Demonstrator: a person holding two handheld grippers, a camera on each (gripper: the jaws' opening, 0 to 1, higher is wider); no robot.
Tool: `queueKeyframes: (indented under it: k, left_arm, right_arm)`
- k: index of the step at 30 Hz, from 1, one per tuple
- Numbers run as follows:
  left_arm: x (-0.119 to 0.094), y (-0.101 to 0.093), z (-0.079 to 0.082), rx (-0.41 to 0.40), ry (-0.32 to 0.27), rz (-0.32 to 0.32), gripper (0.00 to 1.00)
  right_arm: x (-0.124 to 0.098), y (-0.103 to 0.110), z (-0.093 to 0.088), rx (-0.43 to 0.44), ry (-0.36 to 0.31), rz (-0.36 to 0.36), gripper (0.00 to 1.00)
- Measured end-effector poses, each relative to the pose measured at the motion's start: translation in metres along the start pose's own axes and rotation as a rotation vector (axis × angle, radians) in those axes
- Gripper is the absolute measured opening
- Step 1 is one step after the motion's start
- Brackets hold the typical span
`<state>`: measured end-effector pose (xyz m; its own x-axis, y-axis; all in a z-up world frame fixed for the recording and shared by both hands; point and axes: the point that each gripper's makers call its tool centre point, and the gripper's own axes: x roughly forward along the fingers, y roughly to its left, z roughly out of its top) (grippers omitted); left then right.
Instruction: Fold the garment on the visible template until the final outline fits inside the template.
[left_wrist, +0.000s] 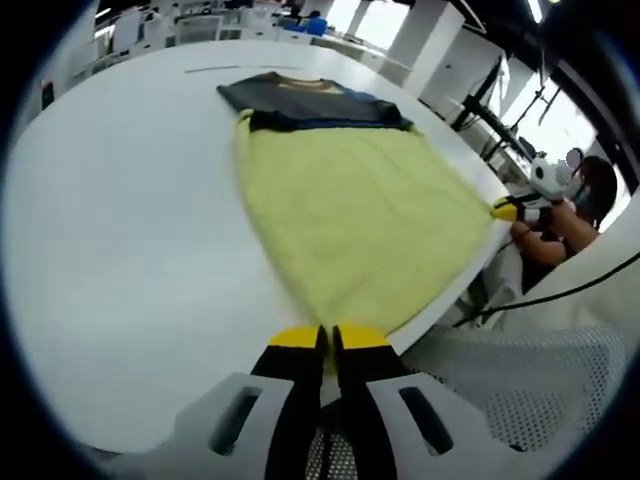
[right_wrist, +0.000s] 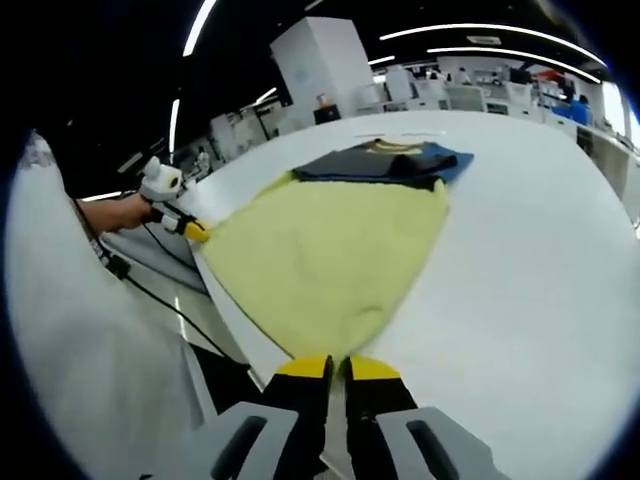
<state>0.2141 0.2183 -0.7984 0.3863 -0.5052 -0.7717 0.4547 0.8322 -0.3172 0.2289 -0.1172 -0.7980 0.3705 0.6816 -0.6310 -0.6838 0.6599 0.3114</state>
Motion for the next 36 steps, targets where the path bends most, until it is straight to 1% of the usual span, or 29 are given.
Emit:
queueKeyframes:
  k: [7, 12, 17, 24, 36]
  left_arm:
    - [-0.003, -0.003, 0.003, 0.002, -0.012, -0.009, 0.01]
    - [-0.009, -0.005, 0.009, 0.001, -0.04, -0.013, 0.0]
    - [-0.017, -0.007, 0.023, 0.012, -0.084, -0.014, 0.0]
    - [-0.026, -0.007, 0.047, 0.024, -0.144, -0.013, 0.0]
    - [-0.035, -0.001, 0.082, 0.029, -0.226, -0.001, 0.0]
  right_arm:
    - [-0.005, 0.003, 0.011, 0.001, -0.025, 0.005, 0.0]
    - [-0.008, 0.003, 0.021, 0.0, -0.05, -0.003, 0.0]
    - [-0.012, 0.002, 0.035, -0.012, -0.078, -0.013, 0.0]
    - [-0.018, -0.005, 0.062, -0.025, -0.133, -0.033, 0.0]
    - [-0.022, -0.019, 0.101, -0.036, -0.206, -0.054, 0.0]
